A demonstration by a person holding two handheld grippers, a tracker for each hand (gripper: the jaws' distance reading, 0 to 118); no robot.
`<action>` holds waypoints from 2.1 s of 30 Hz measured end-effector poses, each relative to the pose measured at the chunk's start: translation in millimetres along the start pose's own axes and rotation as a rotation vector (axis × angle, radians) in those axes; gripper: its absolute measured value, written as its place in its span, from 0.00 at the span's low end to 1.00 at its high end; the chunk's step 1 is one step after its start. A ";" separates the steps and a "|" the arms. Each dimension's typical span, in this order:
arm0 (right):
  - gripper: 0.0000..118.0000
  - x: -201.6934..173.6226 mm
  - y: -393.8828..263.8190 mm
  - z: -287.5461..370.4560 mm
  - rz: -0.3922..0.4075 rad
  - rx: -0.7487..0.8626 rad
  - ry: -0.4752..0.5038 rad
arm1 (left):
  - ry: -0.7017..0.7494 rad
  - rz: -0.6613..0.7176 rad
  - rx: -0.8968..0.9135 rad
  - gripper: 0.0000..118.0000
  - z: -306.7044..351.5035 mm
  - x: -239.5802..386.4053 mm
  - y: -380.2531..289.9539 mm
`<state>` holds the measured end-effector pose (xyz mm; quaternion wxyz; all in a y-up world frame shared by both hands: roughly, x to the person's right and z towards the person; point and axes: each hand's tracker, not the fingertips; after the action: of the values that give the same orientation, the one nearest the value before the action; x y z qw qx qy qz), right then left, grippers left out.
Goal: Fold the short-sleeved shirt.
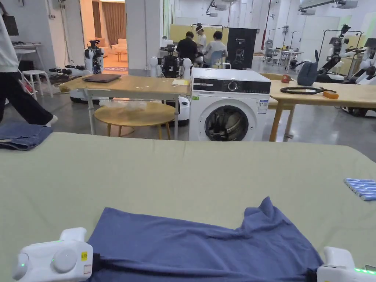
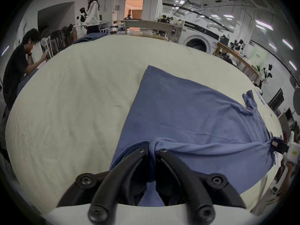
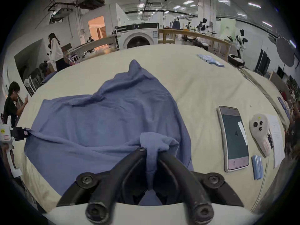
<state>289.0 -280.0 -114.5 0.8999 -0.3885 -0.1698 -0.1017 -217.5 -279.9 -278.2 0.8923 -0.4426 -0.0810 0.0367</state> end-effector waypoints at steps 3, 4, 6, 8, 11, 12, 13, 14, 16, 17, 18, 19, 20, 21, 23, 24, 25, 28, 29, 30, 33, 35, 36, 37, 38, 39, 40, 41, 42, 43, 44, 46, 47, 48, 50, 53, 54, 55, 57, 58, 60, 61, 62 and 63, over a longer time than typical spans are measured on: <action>0.25 2.7 -2.8 0.8 -0.005 -0.012 0.002 | -0.002 -0.006 0.012 0.39 5.7 0.5 -2.9; 0.61 2.6 -4.5 5.2 -0.001 -0.002 -0.002 | -0.008 -0.010 0.013 0.62 9.9 0.7 -3.0; 0.97 5.1 -4.5 18.8 0.009 0.032 -0.003 | -0.023 -0.036 0.006 0.82 22.0 3.2 -3.1; 0.98 7.1 -4.9 40.8 0.000 0.119 0.007 | -0.046 -0.111 0.018 0.82 39.9 9.6 -3.3; 0.98 9.5 -3.0 73.1 -0.030 0.203 0.024 | -0.070 -0.200 0.089 0.82 71.5 22.5 -10.3; 0.98 8.9 -4.4 84.1 -0.027 0.221 0.025 | -0.070 -0.224 0.120 0.82 82.5 27.7 -13.5; 0.98 8.9 -6.0 94.1 -0.025 0.254 0.026 | -0.061 -0.241 0.162 0.82 94.0 32.7 -17.7; 0.98 7.4 -9.0 103.7 -0.016 0.271 0.028 | -0.057 -0.248 0.197 0.82 104.6 36.9 -22.8; 0.98 3.5 -18.7 124.3 -0.002 0.315 0.031 | -0.084 -0.222 0.273 0.82 124.5 40.8 -33.1; 0.98 2.1 -22.8 131.5 0.003 0.331 0.039 | -0.094 -0.207 0.298 0.82 132.1 41.5 -38.3; 0.98 0.7 -28.8 140.4 0.010 0.350 0.048 | -0.103 -0.192 0.324 0.82 138.1 40.9 -44.8; 0.98 -0.3 -35.3 148.7 0.015 0.365 0.053 | -0.111 -0.180 0.350 0.82 144.2 40.8 -52.1; 0.98 -1.2 -40.9 155.8 0.020 0.377 0.055 | -0.104 -0.181 0.357 0.82 149.2 40.5 -59.0; 0.98 -1.2 -46.1 161.6 0.028 0.385 0.053 | -0.094 -0.179 0.371 0.79 154.0 39.6 -66.6; 0.93 -0.8 -57.6 174.3 0.043 0.401 0.061 | -0.092 -0.162 0.396 0.49 162.2 34.9 -81.2; 0.84 0.2 -62.8 179.6 0.049 0.399 0.088 | -0.092 -0.142 0.410 0.29 165.5 30.8 -88.6; 0.44 0.6 -67.5 182.1 0.049 0.406 0.088 | -0.096 -0.127 0.415 0.00 166.6 26.6 -94.7; 0.00 -9.2 -90.0 181.5 0.082 0.424 0.046 | -0.116 -0.101 0.368 0.00 164.0 17.9 -102.6; 0.00 -8.9 -89.3 179.9 0.087 0.389 0.075 | -0.125 -0.098 0.343 0.00 161.2 15.6 -104.0; 0.00 -11.2 -95.1 176.3 0.082 0.371 0.097 | -0.120 -0.102 0.346 0.00 158.0 13.6 -103.9; 0.00 -12.5 -93.8 169.0 0.083 0.364 0.075 | -0.109 -0.049 0.290 0.00 146.5 0.8 -98.1; 0.00 -13.1 -100.1 161.1 0.066 0.337 0.090 | -0.101 -0.010 0.228 0.08 133.9 -10.1 -90.3; 0.00 -14.3 -103.9 156.3 0.063 0.331 0.086 | -0.075 0.005 0.203 0.33 127.0 -15.8 -85.3; 0.00 -11.1 -91.6 154.5 0.061 0.322 0.080 | -0.048 0.011 0.179 0.73 119.3 -20.9 -80.4; 0.00 -11.3 -93.4 149.9 0.058 0.313 0.076 | -0.039 0.014 0.142 0.92 112.7 -24.2 -75.6; 0.00 -11.5 -95.2 144.3 0.055 0.303 0.073 | -0.042 0.018 0.099 0.95 102.5 -29.3 -70.2; 0.00 -11.9 -97.3 138.6 0.050 0.291 0.069 | -0.051 0.027 0.085 0.95 95.3 -33.7 -66.3; 0.00 -8.7 -87.0 135.4 0.045 0.280 0.067 | -0.047 0.030 0.075 0.95 88.1 -36.0 -61.7; 0.00 -8.7 -87.7 129.9 0.042 0.269 0.066 | -0.028 0.034 0.043 0.95 79.7 -35.3 -57.9; 0.00 -8.9 -88.9 124.9 0.041 0.258 0.066 | -0.018 0.033 0.027 0.95 71.0 -36.4 -54.5; 0.00 -9.3 -90.4 118.8 0.041 0.243 0.067 | 0.000 0.029 0.001 0.95 60.3 -37.1 -51.3; 0.00 -7.8 -83.8 110.8 0.034 0.217 0.062 | 0.032 0.026 -0.052 0.95 41.0 -35.2 -48.4; 0.00 -7.1 -84.8 105.1 0.025 0.205 0.062 | 0.039 0.022 -0.083 0.94 32.7 -34.3 -47.8; 0.00 -6.5 -86.1 98.5 0.014 0.193 0.060 | 0.045 0.019 -0.092 0.88 25.9 -32.4 -48.4; 0.00 -4.7 -81.6 88.6 0.001 0.154 0.053 | 0.074 0.004 -0.085 0.53 21.2 -25.7 -53.4; 0.37 0.1 -75.6 65.6 -0.032 0.038 0.037 | 0.075 -0.005 -0.059 0.44 25.7 -21.1 -52.4; 0.67 2.5 -73.9 54.0 -0.057 -0.008 0.031 | 0.067 -0.015 -0.055 0.33 28.4 -21.4 -52.5; 0.90 5.2 -73.1 42.1 -0.075 -0.042 0.030 | 0.050 -0.023 -0.039 0.11 31.5 -20.1 -51.3; 0.91 8.2 -68.8 28.1 -0.122 -0.061 0.018 | 0.012 -0.014 -0.033 0.04 36.2 -15.0 -50.4; 0.91 9.6 -67.4 20.1 -0.155 -0.088 0.014 | 0.036 -0.027 -0.029 0.04 38.7 -10.8 -51.8; 0.90 11.2 -67.4 5.5 -0.192 -0.153 0.020 | 0.032 -0.049 -0.024 0.04 39.9 -8.1 -53.3; 0.87 9.0 -67.1 5.7 -0.183 -0.172 0.015 | 0.037 -0.051 -0.034 0.04 38.9 -7.9 -53.5; 0.72 4.9 -66.0 9.1 -0.142 -0.155 -0.004 | 0.036 -0.051 -0.035 0.04 38.7 -8.3 -54.7; 0.42 1.5 -63.5 15.3 -0.092 -0.136 0.021 | 0.036 -0.048 -0.032 0.04 41.3 -9.3 -56.3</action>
<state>266.9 -311.9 -61.9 0.8676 -0.4395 -0.1705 -0.1583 -234.3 -283.0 -209.9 0.8872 -0.4551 -0.0762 0.0058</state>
